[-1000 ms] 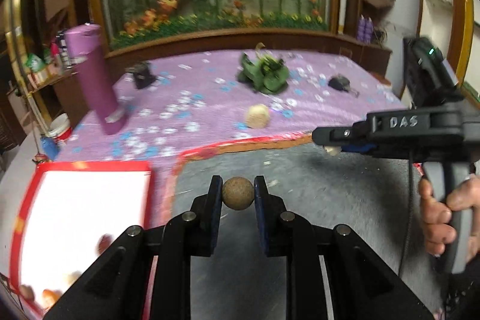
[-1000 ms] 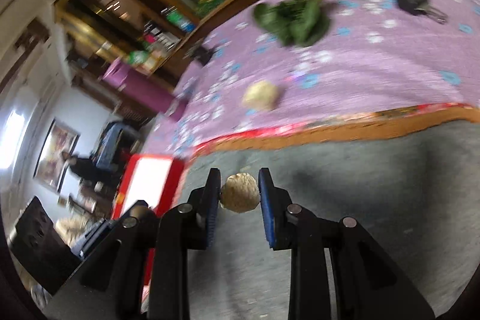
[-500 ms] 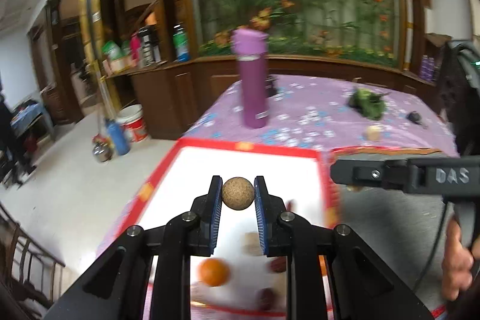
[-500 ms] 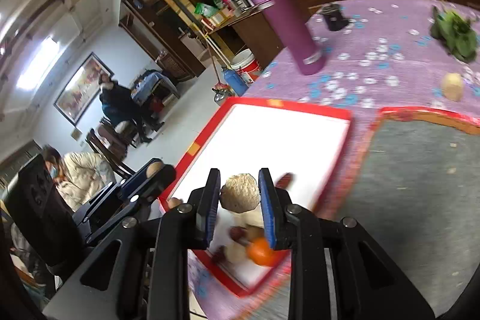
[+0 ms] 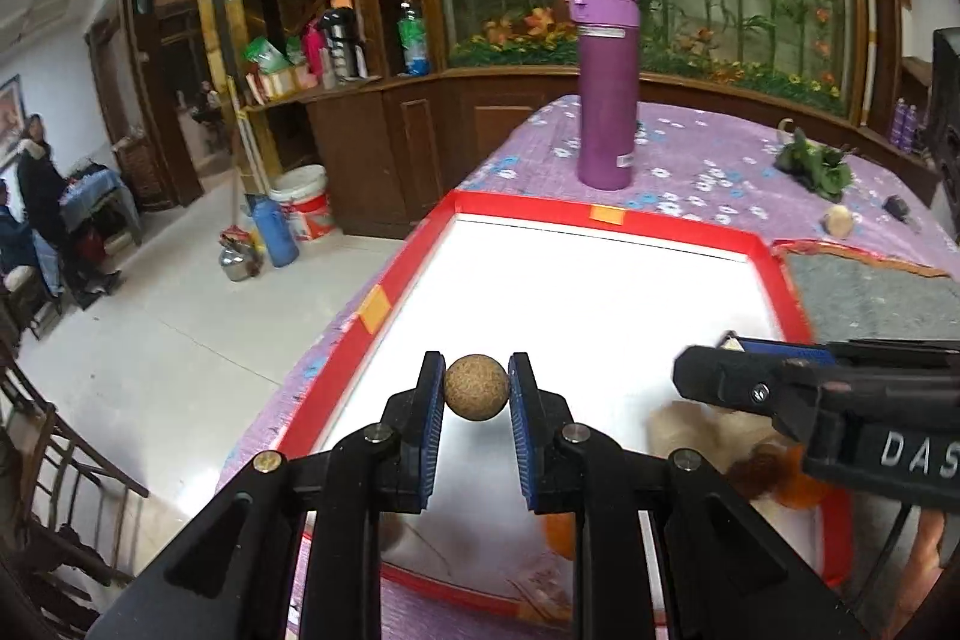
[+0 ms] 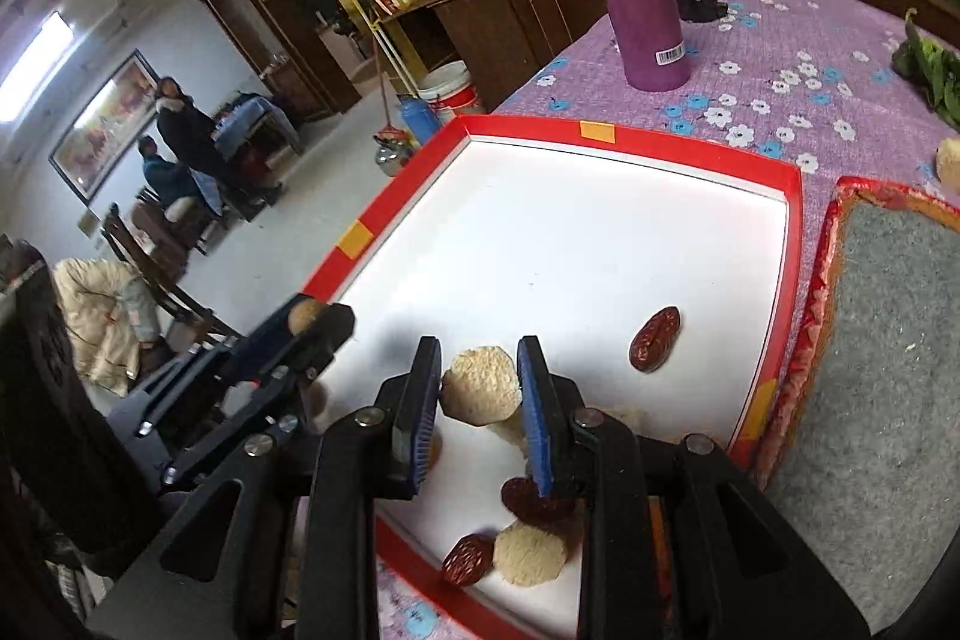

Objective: Organize fruits
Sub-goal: 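Carry the brown fruit and beige lump into the white tray and open both grippers, then withdraw both open grippers from the tray over the empty mat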

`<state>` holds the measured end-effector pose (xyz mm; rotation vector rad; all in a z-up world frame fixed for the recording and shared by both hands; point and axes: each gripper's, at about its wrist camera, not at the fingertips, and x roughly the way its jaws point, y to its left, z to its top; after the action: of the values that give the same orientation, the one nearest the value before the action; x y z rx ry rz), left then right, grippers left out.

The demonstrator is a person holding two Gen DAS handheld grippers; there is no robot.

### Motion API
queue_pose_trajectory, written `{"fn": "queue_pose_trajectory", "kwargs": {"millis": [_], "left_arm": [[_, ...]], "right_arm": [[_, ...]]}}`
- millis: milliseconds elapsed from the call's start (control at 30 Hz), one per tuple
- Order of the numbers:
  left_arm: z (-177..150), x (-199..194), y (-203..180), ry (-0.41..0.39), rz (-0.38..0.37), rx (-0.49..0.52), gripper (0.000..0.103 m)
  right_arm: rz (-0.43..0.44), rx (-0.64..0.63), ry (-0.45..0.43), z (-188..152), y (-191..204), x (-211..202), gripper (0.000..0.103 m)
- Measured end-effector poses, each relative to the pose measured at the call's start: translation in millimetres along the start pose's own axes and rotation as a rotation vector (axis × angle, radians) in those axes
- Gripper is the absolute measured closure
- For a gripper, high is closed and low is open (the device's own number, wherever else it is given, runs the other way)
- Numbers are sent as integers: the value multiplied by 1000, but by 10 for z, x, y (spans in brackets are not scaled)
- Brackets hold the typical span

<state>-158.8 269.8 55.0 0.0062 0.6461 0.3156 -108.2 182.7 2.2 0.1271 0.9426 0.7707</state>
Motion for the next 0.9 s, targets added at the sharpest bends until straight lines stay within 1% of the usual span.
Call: {"fn": "queue_pose_trajectory", "kwargs": {"millis": [33,67,100,133,167,233,300,367,433,467,533,567,633,733,800,900], "left_arm": [[8,10,-10,-1,4,4,68],[8,-3,-5,-8,11,3,49],[2,-35,21,-21,20,1,33],[12,-75,11,-43,31,0,28],[20,-155,-10,-76,35,6,26],[33,-252,-27,-112,39,16,24],[34,-384,-81,-146,39,27,22],[-2,-521,-169,-169,10,40,20],[-71,-660,-281,-179,-20,40,16],[-113,-729,-344,-181,-48,39,14],[-210,-850,-484,-177,-118,40,7],[-245,-902,-547,-173,-145,38,1],[-343,-1042,-718,-171,-215,34,1],[-456,-1209,-993,-157,-322,76,1],[-515,-1305,-1152,-146,-364,115,1],[-586,-1430,-1346,-132,-391,167,1]], "right_arm": [[1,0,-7,4,4,1,72],[2,1,-15,7,5,-17,64],[-2,2,-25,1,11,-54,60],[-4,5,-43,8,15,-94,57],[-3,5,-73,15,1,-181,56],[-7,0,-111,39,-33,-328,54],[-35,-15,-155,31,-97,-532,52],[-72,-17,-190,-4,-214,-736,46],[-98,-1,-209,-71,-374,-940,44],[-113,4,-218,-125,-479,-1054,43],[-154,10,-227,-272,-674,-1265,35],[-177,21,-229,-366,-807,-1379,35],[-207,44,-235,-554,-1056,-1587,34],[-267,115,-234,-830,-1480,-1883,32],[-289,184,-239,-1010,-1737,-2069,32],[-321,251,-251,-1225,-2039,-2307,32]]}}
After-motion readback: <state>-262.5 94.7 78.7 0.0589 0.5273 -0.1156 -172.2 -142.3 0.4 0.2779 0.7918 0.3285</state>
